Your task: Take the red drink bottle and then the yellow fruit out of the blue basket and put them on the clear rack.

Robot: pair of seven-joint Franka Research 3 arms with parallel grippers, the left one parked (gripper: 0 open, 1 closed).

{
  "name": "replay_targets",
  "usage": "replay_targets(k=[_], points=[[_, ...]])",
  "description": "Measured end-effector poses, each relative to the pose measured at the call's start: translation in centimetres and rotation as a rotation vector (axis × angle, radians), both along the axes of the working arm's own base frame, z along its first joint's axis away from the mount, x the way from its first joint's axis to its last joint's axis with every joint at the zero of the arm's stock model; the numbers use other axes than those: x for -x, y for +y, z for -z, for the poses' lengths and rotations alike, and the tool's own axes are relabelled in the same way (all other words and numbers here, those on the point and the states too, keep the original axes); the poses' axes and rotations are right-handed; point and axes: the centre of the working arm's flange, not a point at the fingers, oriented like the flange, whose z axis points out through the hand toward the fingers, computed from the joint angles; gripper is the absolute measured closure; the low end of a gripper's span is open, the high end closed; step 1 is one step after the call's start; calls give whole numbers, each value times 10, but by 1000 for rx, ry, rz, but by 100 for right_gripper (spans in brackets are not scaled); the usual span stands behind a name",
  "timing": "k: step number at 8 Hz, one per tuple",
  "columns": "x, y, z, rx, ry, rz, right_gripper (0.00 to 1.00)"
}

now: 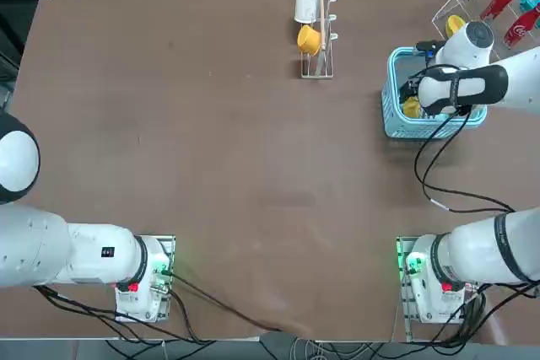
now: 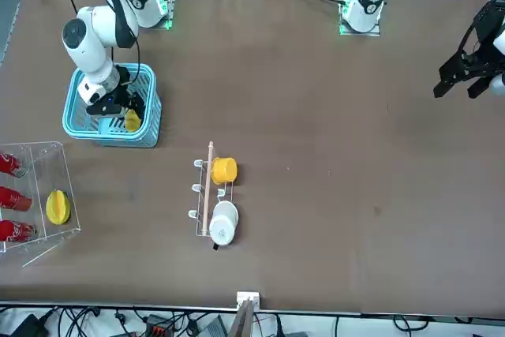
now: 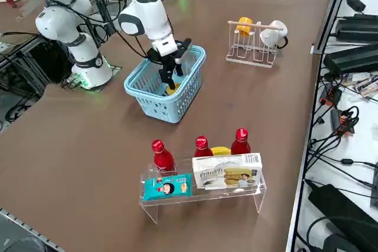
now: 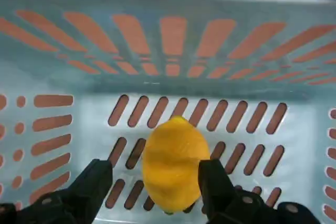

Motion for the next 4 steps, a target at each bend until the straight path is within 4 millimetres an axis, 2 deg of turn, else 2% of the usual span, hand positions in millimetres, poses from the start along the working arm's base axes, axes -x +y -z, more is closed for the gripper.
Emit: replay_targets(k=[4], points=[[2,-3,12,1,27,8,0]])
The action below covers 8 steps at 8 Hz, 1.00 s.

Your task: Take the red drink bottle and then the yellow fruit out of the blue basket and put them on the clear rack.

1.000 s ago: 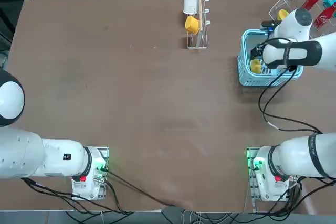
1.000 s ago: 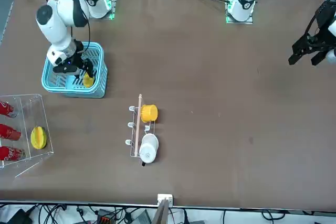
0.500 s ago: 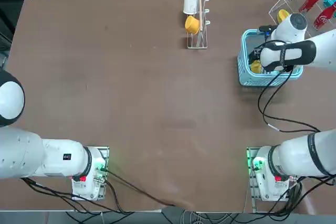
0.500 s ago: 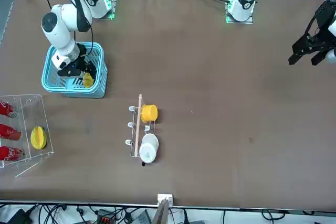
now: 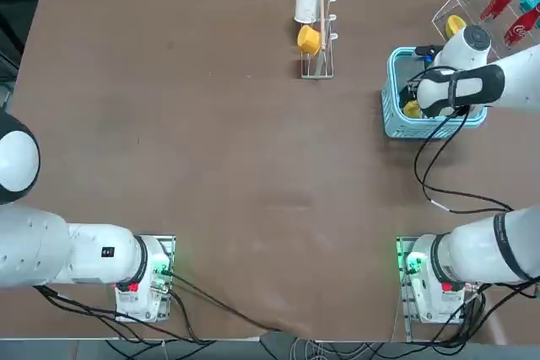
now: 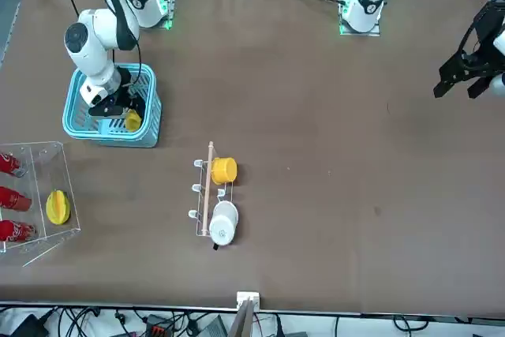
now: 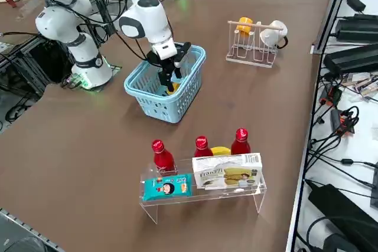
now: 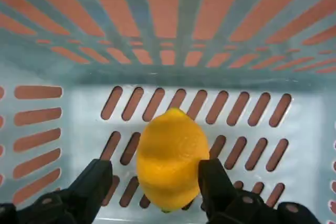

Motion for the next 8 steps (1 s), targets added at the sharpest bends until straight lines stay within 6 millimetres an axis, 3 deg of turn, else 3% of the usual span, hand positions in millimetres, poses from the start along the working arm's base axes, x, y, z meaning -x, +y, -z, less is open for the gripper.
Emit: replay_targets(k=[4,8], points=[[-1,-6,5,-1,-5,21,0],[-1,-11,24,0,-16,33,0]])
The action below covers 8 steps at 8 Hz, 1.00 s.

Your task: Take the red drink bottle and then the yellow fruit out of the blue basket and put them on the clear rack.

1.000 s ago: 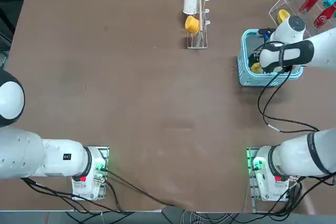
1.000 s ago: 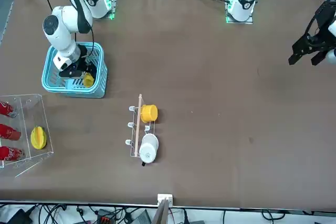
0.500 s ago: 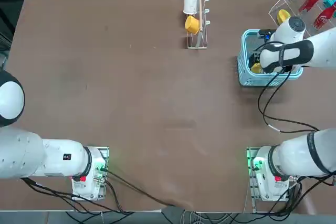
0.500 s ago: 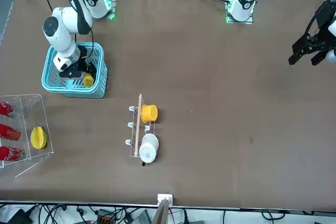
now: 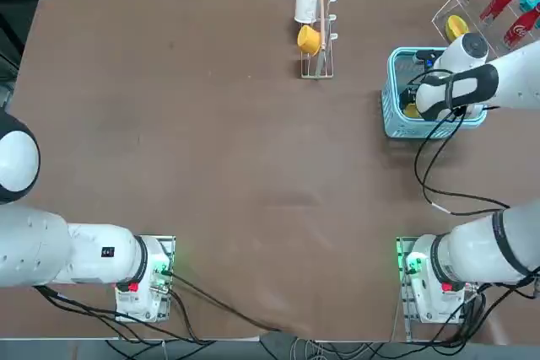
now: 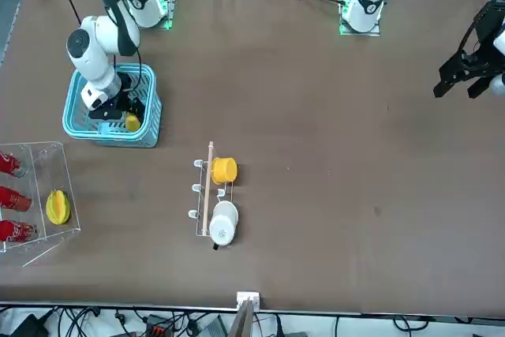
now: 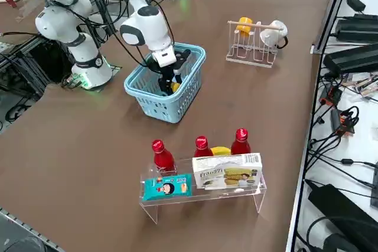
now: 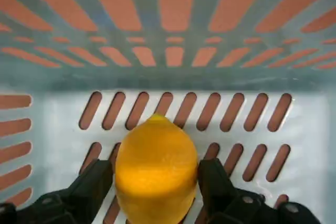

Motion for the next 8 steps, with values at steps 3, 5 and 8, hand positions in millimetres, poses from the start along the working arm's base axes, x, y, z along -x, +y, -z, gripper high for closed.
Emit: replay_targets(k=[3,5,8], points=[[1,0,3,0,7,2,1],[1,0,4,-1,8,8,7],[-1,0,4,-2,4,24,13]])
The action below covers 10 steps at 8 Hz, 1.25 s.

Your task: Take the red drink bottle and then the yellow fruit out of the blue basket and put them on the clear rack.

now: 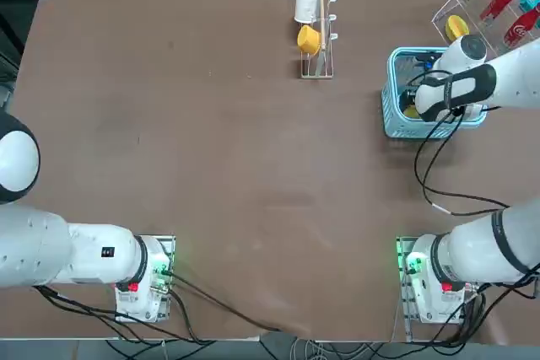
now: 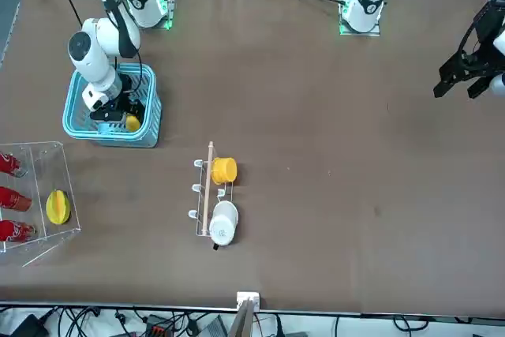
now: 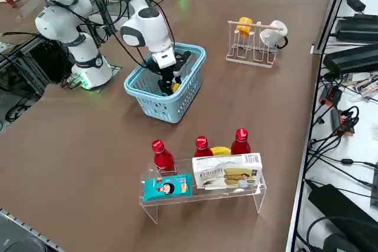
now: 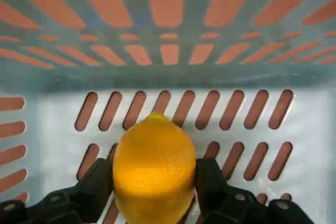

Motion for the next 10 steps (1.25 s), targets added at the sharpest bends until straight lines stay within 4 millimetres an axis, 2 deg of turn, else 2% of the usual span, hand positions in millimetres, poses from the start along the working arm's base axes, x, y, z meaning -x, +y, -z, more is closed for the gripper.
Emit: replay_targets(k=[1,3,5,8,10], points=[[-3,0,-2,-1,-7,7,14],[-17,1,-24,-2,9,14,14],[-40,1,-89,-4,84,26,14],[-55,0,-182,6,194,24,14],[-72,-19,-245,89,246,-3,14]])
